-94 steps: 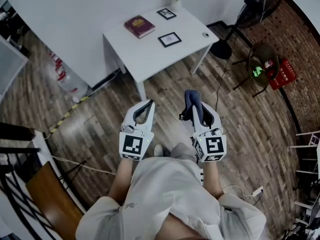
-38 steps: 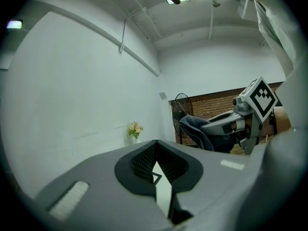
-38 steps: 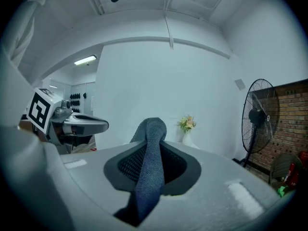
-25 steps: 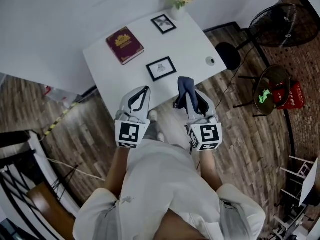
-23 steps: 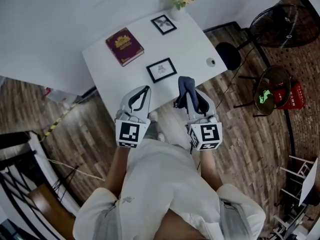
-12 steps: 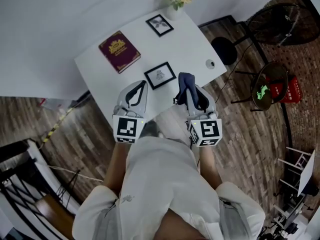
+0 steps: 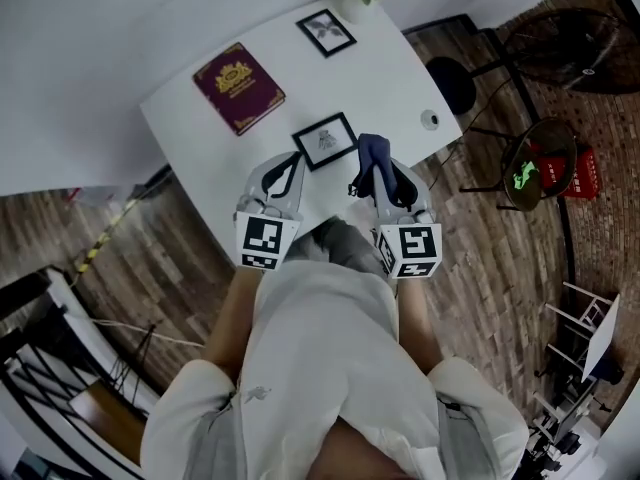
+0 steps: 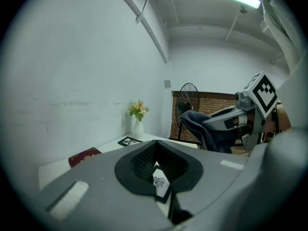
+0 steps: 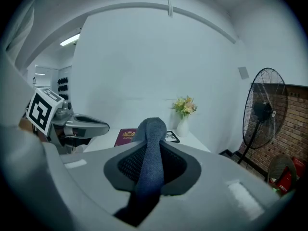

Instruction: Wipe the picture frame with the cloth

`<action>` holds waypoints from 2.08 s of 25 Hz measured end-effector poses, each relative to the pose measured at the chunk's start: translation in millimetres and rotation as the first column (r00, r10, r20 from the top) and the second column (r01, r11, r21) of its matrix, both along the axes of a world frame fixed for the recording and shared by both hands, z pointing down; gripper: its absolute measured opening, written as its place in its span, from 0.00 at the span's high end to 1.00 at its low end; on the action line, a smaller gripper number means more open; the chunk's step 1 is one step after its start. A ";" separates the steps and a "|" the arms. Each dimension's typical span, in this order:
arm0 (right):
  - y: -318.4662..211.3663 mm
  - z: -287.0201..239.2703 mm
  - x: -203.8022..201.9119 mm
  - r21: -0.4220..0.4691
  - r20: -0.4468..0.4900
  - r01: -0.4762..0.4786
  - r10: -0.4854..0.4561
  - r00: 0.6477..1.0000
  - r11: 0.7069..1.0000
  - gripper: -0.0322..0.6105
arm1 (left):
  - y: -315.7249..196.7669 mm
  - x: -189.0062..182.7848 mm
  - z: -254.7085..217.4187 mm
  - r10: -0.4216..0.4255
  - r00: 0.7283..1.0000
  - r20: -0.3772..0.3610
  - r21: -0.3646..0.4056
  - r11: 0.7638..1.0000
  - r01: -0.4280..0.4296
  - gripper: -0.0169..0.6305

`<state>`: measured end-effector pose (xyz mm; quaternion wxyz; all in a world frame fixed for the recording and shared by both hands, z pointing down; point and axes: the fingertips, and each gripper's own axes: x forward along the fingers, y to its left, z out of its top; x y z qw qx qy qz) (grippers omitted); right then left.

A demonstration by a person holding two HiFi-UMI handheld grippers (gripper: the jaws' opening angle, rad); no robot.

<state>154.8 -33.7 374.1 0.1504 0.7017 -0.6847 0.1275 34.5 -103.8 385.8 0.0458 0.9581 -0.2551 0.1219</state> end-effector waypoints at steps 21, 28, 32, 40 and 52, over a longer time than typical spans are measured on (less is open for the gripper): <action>-59.4 71.6 -4.1 -0.141 0.071 0.263 -0.255 0.964 0.955 0.85 | -8.2 17.0 100.9 -0.091 0.986 0.143 -0.147 0.983 0.112 0.94; -78.4 94.8 1.6 -0.185 0.101 0.348 -0.335 0.937 0.919 0.85 | -14.3 25.6 130.4 -0.143 0.972 0.187 -0.195 0.964 0.180 0.94; -86.0 109.0 2.1 -0.209 0.120 0.389 -0.371 0.921 0.897 0.85 | -15.3 27.5 151.9 -0.164 0.962 0.219 -0.229 0.950 0.214 0.94; -96.0 138.7 -4.3 -0.263 0.156 0.460 -0.433 0.888 0.848 0.85 | -19.9 31.6 183.2 -0.189 0.945 0.266 -0.270 0.927 0.261 0.94; -110.3 169.2 -24.7 -0.313 0.204 0.527 -0.486 0.850 0.791 0.85 | -20.7 35.5 212.0 -0.198 0.929 0.311 -0.311 0.903 0.296 0.94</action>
